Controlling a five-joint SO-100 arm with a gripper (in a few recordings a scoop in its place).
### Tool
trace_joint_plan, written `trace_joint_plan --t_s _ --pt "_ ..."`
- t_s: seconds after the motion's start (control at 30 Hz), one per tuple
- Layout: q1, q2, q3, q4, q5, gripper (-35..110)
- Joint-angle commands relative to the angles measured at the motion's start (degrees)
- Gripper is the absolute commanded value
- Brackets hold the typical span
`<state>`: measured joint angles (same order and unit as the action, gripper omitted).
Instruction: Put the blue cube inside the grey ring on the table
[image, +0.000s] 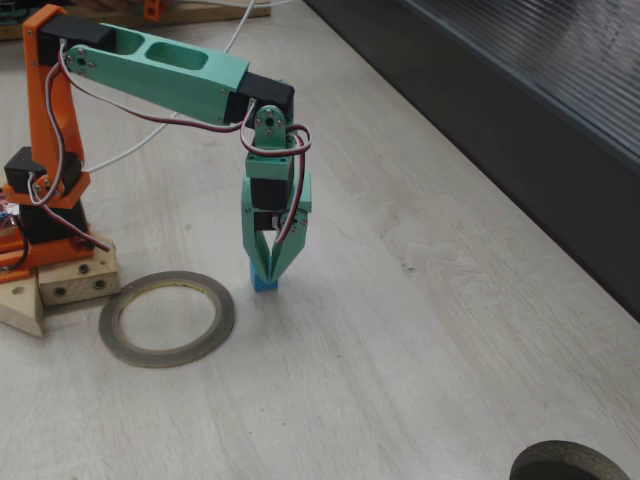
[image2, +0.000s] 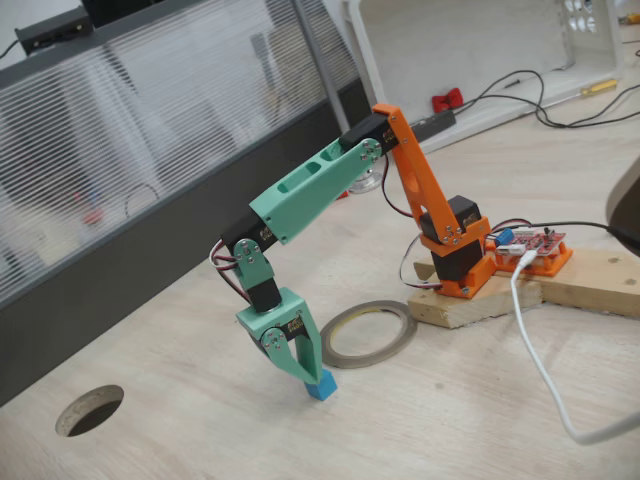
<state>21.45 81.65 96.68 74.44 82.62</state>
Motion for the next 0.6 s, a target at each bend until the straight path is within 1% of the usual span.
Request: trace_joint_plan --t_s 0.0,0.37,0.57 --pt "-0.09 1.23 -0.44 0.79 0.53 1" --pt "-0.09 1.93 -0.35 1.58 0.44 2" --pt "-0.09 2.02 -1.05 10.2 0.44 3"
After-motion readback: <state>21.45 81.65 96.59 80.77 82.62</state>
